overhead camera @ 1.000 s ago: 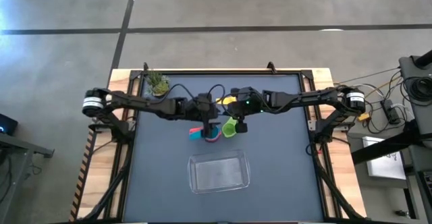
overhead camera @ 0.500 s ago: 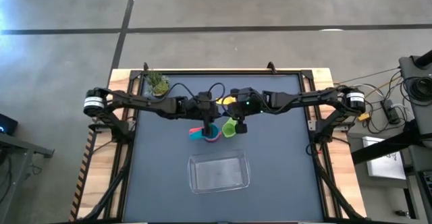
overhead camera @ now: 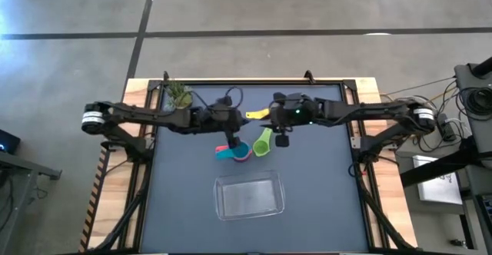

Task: Nest measuring cups in basket
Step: Stack the blue measuring cup on top of the light blue measuring cup

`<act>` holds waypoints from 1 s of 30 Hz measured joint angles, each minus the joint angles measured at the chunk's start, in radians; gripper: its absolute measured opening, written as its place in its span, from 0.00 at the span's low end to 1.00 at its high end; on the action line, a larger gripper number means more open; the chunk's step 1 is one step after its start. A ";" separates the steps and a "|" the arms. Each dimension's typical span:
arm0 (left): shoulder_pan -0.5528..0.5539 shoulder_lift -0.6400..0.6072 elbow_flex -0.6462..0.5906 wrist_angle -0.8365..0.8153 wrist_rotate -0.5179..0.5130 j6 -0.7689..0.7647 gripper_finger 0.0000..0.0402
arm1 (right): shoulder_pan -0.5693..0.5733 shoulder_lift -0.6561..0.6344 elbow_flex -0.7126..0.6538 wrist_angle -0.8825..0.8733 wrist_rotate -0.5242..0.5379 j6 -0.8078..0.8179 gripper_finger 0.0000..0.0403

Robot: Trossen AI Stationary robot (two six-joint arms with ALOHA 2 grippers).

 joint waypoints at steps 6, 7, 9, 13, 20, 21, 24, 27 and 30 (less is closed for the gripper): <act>-0.001 -0.155 -0.200 0.350 0.025 -0.061 0.00 | 0.001 -0.071 -0.055 -0.015 -0.003 0.079 0.35; -0.001 -0.179 -0.241 0.409 0.027 -0.081 0.00 | 0.001 -0.084 -0.081 0.019 -0.004 0.093 0.36; -0.002 -0.222 -0.313 0.510 0.028 -0.119 0.00 | 0.001 -0.107 -0.158 0.151 -0.024 0.111 0.36; -0.008 -0.262 -0.431 0.702 0.029 -0.195 0.00 | 0.001 -0.111 -0.388 0.706 -0.108 0.184 0.36; -0.015 -0.188 -0.518 1.038 0.030 -0.238 0.00 | 0.001 0.161 -0.591 1.598 -0.098 0.371 0.33; -0.015 -0.169 -0.516 1.059 0.030 -0.239 0.00 | 0.001 0.203 -0.588 1.645 -0.085 0.379 0.33; -0.021 -0.103 -0.477 1.084 0.030 -0.240 0.00 | 0.000 0.310 -0.548 1.690 -0.072 0.401 0.34; -0.029 -0.033 -0.424 1.112 0.032 -0.234 0.00 | 0.001 0.390 -0.495 1.688 -0.072 0.428 0.36; -0.034 0.018 -0.382 1.142 0.034 -0.211 0.00 | 0.003 0.440 -0.453 1.689 -0.082 0.430 0.37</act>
